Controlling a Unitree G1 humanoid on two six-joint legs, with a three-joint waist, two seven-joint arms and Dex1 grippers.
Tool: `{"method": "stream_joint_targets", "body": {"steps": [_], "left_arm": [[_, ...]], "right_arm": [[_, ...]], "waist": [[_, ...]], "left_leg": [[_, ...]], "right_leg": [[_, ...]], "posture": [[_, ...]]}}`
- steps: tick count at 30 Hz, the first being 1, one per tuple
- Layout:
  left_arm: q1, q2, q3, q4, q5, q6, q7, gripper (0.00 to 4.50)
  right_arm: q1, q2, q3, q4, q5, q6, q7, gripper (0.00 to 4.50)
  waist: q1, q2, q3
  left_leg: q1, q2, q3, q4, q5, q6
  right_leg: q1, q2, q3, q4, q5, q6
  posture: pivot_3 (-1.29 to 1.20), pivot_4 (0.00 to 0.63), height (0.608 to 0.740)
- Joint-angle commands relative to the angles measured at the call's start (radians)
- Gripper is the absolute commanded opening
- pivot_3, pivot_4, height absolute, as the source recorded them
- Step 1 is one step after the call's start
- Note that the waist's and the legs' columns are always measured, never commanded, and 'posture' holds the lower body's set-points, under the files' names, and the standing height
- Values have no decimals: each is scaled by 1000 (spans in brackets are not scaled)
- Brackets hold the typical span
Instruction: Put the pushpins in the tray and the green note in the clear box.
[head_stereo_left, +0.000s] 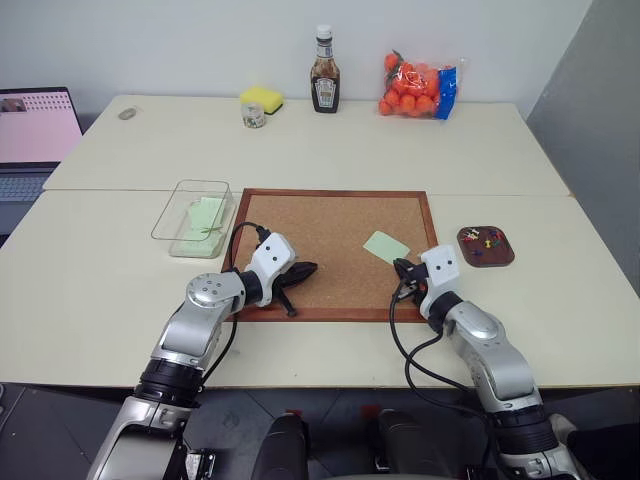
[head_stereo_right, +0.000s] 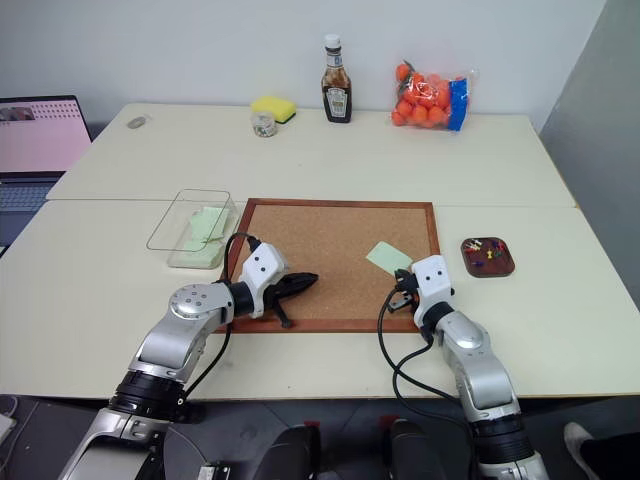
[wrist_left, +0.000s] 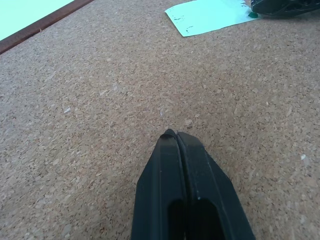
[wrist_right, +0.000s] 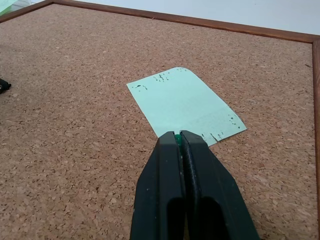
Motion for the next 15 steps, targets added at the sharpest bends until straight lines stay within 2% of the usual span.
{"method": "stream_joint_targets", "body": {"steps": [1,6,15], "left_arm": [[11,-2,-21,5,11,2,-10,0],[14,-2,-22,4,11,3,-9,0],[22,1,-20,2,10,9,-7,0]], "right_arm": [[-4,-1,-27,-51,17,-32,3,15],[8,17,-53,-85,51,-85,5,15],[-4,25,-82,-149,94,-71,13,15]], "waist": [[0,0,0],[0,0,0],[-1,0,0]], "left_leg": [[0,0,0,0,0,0],[0,0,0,0,0,0],[0,0,0,0,0,0]], "right_leg": [[0,0,0,0,0,0],[0,0,0,0,0,0],[0,0,0,0,0,0]], "posture": [[0,150,740],[0,150,740],[0,150,740]]}}
